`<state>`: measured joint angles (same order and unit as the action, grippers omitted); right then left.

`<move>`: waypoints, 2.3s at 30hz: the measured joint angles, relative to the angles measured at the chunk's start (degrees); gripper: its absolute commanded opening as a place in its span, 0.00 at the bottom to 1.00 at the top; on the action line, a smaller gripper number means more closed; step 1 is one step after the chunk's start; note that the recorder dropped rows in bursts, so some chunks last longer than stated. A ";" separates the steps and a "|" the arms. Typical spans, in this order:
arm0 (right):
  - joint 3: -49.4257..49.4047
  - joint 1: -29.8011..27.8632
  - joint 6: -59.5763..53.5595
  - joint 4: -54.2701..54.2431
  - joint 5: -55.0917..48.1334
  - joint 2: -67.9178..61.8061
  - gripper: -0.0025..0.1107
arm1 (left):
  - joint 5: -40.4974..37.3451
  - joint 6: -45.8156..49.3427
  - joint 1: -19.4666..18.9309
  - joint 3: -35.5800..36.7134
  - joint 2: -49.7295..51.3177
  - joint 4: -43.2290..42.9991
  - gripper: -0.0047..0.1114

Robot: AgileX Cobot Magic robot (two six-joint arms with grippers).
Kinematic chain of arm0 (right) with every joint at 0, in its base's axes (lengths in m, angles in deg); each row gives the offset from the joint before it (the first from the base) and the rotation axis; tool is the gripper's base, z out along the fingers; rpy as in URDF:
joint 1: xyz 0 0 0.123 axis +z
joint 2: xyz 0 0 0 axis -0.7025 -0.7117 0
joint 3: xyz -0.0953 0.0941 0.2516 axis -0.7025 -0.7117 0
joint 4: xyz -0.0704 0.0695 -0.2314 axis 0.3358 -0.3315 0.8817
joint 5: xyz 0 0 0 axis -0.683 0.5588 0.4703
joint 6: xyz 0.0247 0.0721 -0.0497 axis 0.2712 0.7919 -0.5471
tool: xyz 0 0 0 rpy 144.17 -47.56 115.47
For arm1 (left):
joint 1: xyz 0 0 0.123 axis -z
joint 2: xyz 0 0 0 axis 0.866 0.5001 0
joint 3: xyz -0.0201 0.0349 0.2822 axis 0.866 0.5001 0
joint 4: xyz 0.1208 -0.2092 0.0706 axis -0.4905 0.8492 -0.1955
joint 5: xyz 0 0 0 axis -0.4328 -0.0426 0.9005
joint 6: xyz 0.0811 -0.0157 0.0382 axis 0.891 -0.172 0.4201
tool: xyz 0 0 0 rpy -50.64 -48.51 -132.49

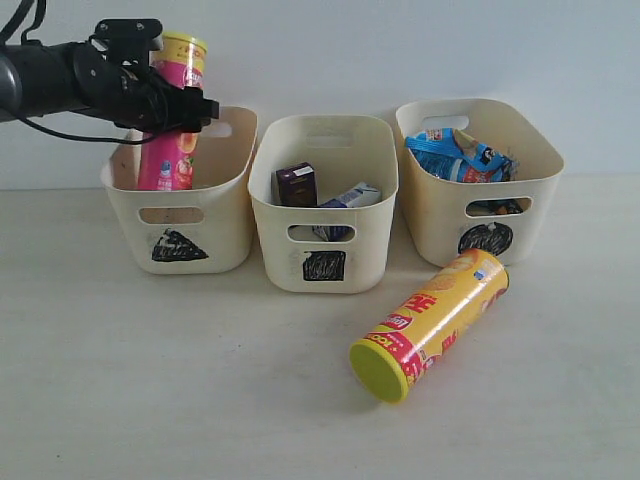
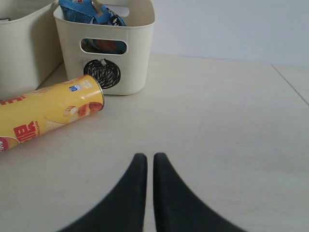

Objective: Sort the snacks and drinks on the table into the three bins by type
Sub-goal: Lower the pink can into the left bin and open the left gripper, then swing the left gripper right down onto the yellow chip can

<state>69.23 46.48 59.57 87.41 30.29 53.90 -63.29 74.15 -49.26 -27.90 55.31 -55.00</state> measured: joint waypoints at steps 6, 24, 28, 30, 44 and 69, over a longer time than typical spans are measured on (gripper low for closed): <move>0.00 0.00 0.00 0.00 0.00 0.00 0.05 | 0.49 0.00 0.00 -0.20 0.00 0.00 0.91; 0.00 0.00 0.00 0.00 0.00 0.00 0.05 | -11.71 7.10 0.00 -1.50 -7.57 -0.43 0.09; 0.00 0.00 0.00 0.00 0.00 0.00 0.05 | -17.77 8.29 0.00 -1.50 -9.37 -0.43 0.08; 0.00 0.00 0.00 0.00 0.00 0.00 0.05 | -20.61 8.29 0.00 -1.50 -10.12 -0.43 0.08; 0.00 0.00 0.00 0.00 0.00 0.00 0.05 | -28.31 11.45 0.71 8.83 -19.07 -0.43 0.08; 0.00 0.00 0.00 0.00 0.00 0.00 0.05 | -24.95 14.36 22.14 24.44 -29.25 -0.23 0.08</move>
<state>69.23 46.48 59.57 87.41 30.29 53.90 -88.24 88.51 -27.12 -3.47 26.07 -55.23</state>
